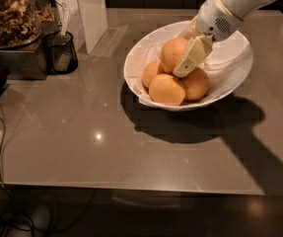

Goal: Pick orange from white bowl

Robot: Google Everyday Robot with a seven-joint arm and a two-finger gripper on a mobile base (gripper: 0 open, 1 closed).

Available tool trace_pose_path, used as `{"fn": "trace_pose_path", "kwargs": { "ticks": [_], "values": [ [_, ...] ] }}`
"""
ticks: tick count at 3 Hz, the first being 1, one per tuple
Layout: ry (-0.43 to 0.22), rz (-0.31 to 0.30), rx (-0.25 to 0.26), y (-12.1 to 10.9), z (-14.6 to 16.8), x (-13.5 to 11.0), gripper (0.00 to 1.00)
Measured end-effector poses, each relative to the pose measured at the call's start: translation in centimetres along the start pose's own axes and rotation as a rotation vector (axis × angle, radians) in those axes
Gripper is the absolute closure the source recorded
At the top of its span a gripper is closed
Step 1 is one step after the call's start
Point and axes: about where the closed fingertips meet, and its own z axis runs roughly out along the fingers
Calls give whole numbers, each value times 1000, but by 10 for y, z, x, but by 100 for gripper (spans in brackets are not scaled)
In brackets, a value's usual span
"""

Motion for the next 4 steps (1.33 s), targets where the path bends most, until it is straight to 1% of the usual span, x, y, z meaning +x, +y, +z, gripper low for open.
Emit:
{"fn": "trace_pose_path", "kwargs": {
  "ticks": [1, 2, 4],
  "values": [
    [-1, 4, -3, -1, 1, 2, 27],
    [-1, 5, -3, -1, 1, 2, 46],
    [-8, -14, 15, 3, -2, -3, 93]
  ]
}}
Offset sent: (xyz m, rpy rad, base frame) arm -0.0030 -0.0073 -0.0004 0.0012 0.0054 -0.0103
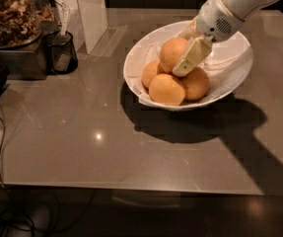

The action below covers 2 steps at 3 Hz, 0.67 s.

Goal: Pick orange from white bowl

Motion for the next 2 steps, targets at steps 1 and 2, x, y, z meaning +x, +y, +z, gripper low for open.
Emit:
{"fn": "trace_pose_path", "kwargs": {
  "ticks": [1, 2],
  "values": [
    [-5, -8, 8, 1, -2, -2, 100],
    [-21, -18, 29, 4, -7, -4, 100]
  ]
}}
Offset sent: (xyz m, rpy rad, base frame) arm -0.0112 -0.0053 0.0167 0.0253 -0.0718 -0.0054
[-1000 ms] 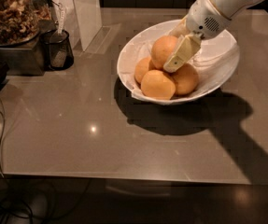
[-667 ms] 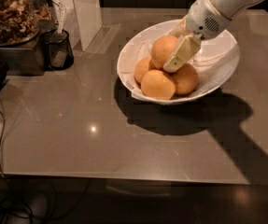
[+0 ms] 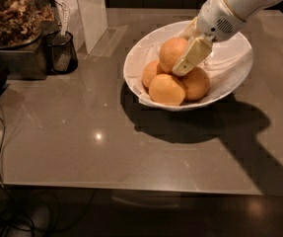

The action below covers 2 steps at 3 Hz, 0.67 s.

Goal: Pick orange from white bowl

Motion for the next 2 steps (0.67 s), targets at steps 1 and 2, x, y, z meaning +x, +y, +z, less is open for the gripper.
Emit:
{"fn": "trace_pose_path", "kwargs": {
  "ticks": [1, 2],
  "values": [
    [-18, -18, 23, 5, -7, -3, 100],
    [-59, -39, 26, 8, -14, -6, 100]
  ]
}}
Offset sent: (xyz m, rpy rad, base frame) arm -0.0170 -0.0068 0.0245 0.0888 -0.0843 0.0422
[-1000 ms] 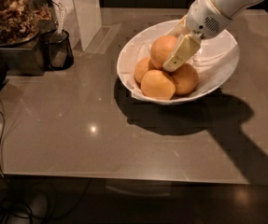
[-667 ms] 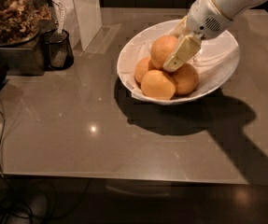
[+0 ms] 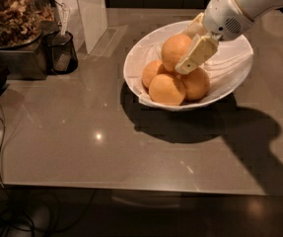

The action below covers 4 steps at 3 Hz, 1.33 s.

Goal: Pick orange from white bowl

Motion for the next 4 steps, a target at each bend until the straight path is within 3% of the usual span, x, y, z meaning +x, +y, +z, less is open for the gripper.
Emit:
{"fn": "trace_pose_path", "kwargs": {
  "ticks": [2, 4],
  "values": [
    [-150, -126, 36, 30, -38, -20, 100],
    [-267, -187, 167, 85, -86, -18, 100]
  ]
}}
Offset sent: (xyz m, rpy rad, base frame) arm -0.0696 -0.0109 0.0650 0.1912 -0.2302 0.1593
